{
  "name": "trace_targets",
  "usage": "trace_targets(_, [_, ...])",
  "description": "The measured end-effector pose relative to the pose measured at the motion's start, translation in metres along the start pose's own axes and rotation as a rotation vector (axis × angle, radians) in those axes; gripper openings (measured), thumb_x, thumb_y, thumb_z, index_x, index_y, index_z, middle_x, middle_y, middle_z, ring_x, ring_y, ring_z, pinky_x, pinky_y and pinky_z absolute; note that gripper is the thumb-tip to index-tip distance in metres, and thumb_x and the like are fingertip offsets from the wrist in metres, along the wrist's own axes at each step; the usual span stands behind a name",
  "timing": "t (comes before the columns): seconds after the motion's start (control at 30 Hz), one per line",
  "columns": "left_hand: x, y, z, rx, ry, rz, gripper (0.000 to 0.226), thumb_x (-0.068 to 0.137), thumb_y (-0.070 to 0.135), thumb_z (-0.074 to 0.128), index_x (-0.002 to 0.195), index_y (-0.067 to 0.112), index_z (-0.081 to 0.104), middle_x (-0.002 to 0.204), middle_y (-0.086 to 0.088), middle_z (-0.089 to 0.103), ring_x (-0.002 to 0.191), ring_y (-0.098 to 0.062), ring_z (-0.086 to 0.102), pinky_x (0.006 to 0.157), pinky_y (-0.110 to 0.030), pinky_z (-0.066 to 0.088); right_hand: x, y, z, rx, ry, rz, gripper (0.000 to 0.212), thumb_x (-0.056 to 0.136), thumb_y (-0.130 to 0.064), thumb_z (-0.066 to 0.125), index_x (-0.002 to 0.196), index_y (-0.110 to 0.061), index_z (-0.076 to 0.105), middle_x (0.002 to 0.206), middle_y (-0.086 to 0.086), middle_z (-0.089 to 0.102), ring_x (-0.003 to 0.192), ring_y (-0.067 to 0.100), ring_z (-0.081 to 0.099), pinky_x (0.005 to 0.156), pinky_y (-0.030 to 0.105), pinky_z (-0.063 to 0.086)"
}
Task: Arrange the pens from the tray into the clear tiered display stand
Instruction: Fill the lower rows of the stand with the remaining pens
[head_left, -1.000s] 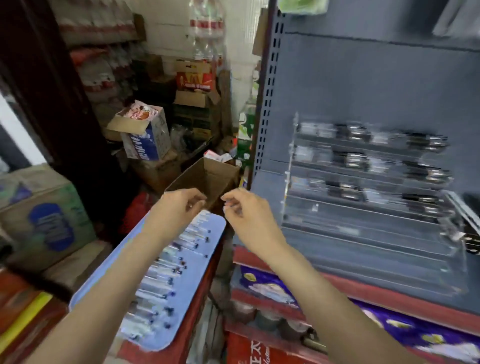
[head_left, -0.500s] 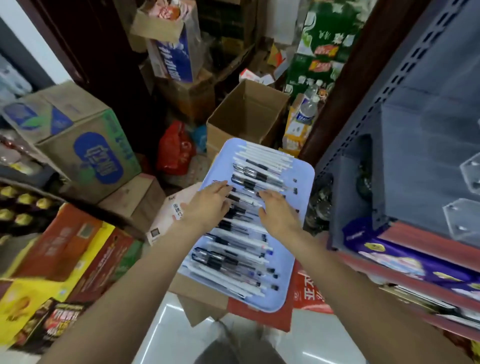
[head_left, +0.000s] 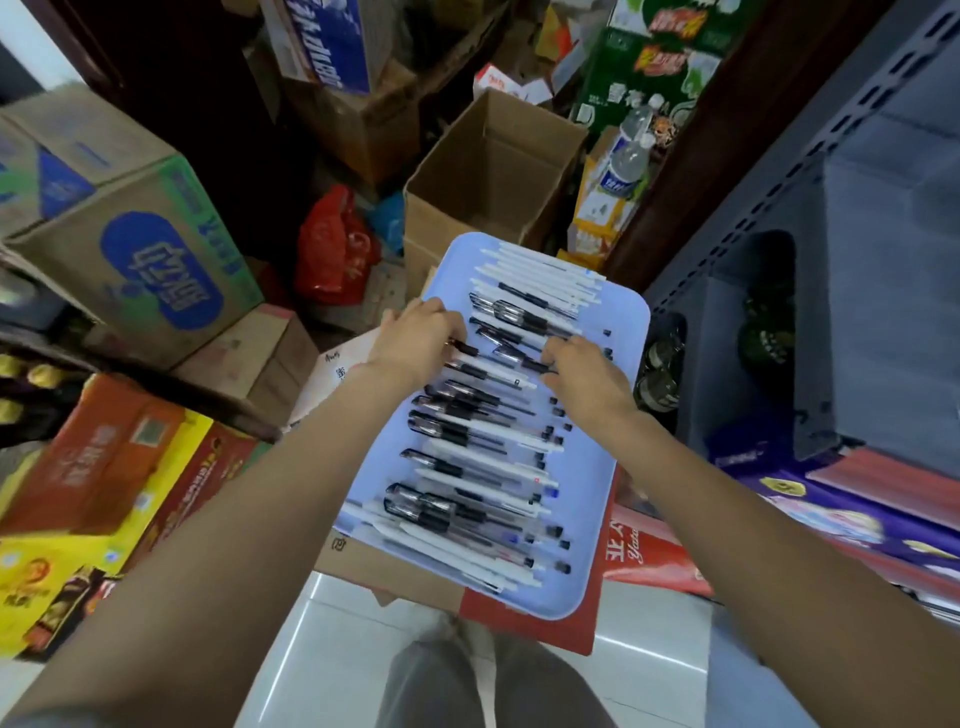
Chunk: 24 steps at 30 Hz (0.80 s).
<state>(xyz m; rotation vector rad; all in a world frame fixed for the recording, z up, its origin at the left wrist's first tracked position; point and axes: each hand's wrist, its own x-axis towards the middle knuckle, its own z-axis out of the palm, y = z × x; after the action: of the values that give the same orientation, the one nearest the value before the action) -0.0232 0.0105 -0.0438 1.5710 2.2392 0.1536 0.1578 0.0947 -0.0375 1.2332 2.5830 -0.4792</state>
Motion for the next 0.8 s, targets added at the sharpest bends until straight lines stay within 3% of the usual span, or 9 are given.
trace_targets(0.1, [0.006, -0.004, -0.007, -0.063, -0.052, -0.004, 0.019, 0.089, 0.018, 0.06, 0.108, 0.02, 0.062, 0.115, -0.006, 0.05, 0.12, -0.028, 0.039, 0.101, -0.045, 0.028, 0.002, 0.003, 0.001, 0.037, 0.013, 0.001, 0.01, 0.097, -0.006, 0.047, 0.09, -0.004, 0.054, 0.086, 0.016, 0.048, 0.076, 0.034, 0.049, 0.062, 0.042, 0.039])
trace_targets(0.23, [0.0, -0.003, -0.01, -0.224, 0.02, 0.021, 0.005, 0.086, 0.02, 0.066, 0.09, 0.022, 0.064, 0.099, 0.003, 0.056, 0.109, -0.023, 0.05, 0.096, -0.042, 0.038, -0.003, 0.005, -0.003, 0.166, 0.036, 0.024, 0.021, 0.096, -0.007, 0.047, 0.086, 0.006, 0.061, 0.067, 0.016, 0.05, 0.06, 0.027, 0.046, 0.056, 0.034, 0.035])
trace_targets(0.27, [-0.005, -0.002, -0.012, -0.357, 0.036, 0.024, 0.005, 0.085, 0.02, 0.067, 0.09, 0.018, 0.065, 0.095, 0.004, 0.059, 0.105, -0.021, 0.054, 0.094, -0.039, 0.042, -0.006, 0.004, -0.005, 0.191, 0.047, 0.02, 0.022, 0.096, -0.008, 0.048, 0.086, 0.004, 0.062, 0.069, 0.015, 0.051, 0.063, 0.027, 0.048, 0.057, 0.035, 0.04])
trace_targets(0.33, [-0.02, 0.004, -0.019, -0.667, 0.035, 0.01, 0.009, 0.084, 0.017, 0.068, 0.09, 0.01, 0.067, 0.094, -0.001, 0.065, 0.097, -0.02, 0.06, 0.083, -0.026, 0.048, -0.014, 0.004, -0.01, 0.239, 0.115, -0.003, 0.02, 0.095, -0.013, 0.051, 0.097, 0.0, 0.067, 0.092, 0.016, 0.058, 0.087, 0.029, 0.055, 0.075, 0.041, 0.049])
trace_targets(0.43, [-0.041, 0.016, -0.031, -1.003, 0.079, -0.005, 0.009, 0.082, 0.018, 0.07, 0.088, 0.01, 0.068, 0.088, -0.014, 0.067, 0.079, -0.027, 0.059, 0.073, -0.027, 0.05, -0.032, -0.002, -0.026, 0.308, 0.247, -0.021, 0.023, 0.093, -0.021, 0.056, 0.11, -0.009, 0.067, 0.106, 0.012, 0.052, 0.103, 0.025, 0.047, 0.089, 0.032, 0.041])
trace_targets(0.53, [-0.05, 0.037, -0.048, -1.138, 0.172, -0.013, 0.005, 0.083, 0.019, 0.068, 0.079, 0.017, 0.066, 0.081, -0.007, 0.066, 0.069, -0.008, 0.058, 0.066, -0.017, 0.046, -0.052, -0.012, -0.054, 0.539, 0.266, -0.029, 0.023, 0.092, -0.02, 0.058, 0.111, -0.008, 0.065, 0.096, 0.002, 0.052, 0.081, 0.009, 0.051, 0.08, 0.015, 0.04])
trace_targets(0.6, [-0.05, 0.057, -0.066, -1.181, 0.238, 0.014, 0.016, 0.085, 0.018, 0.067, 0.079, 0.004, 0.062, 0.078, 0.001, 0.065, 0.069, 0.002, 0.06, 0.066, -0.01, 0.047, -0.064, -0.014, -0.078, 0.749, 0.273, -0.016, 0.019, 0.09, -0.017, 0.062, 0.105, -0.006, 0.066, 0.08, -0.006, 0.057, 0.064, -0.002, 0.054, 0.067, 0.011, 0.042])
trace_targets(0.7, [-0.052, 0.093, -0.095, -1.2, 0.286, 0.155, 0.022, 0.089, 0.013, 0.061, 0.077, -0.002, 0.049, 0.071, -0.002, 0.069, 0.078, -0.01, 0.066, 0.081, -0.023, 0.051, -0.084, -0.006, -0.112, 1.004, 0.303, 0.027, 0.006, 0.088, -0.013, 0.064, 0.091, -0.008, 0.061, 0.069, -0.001, 0.059, 0.049, -0.003, 0.055, 0.053, 0.013, 0.046])
trace_targets(0.8, [-0.054, 0.131, -0.116, -1.079, 0.301, 0.295, 0.022, 0.091, 0.016, 0.059, 0.074, 0.008, 0.048, 0.06, 0.0, 0.063, 0.063, -0.02, 0.063, 0.072, -0.036, 0.055, -0.111, 0.012, -0.142, 1.171, 0.364, 0.008, 0.014, 0.088, -0.004, 0.061, 0.08, -0.013, 0.053, 0.073, 0.007, 0.063, 0.057, 0.007, 0.062, 0.056, 0.018, 0.052])
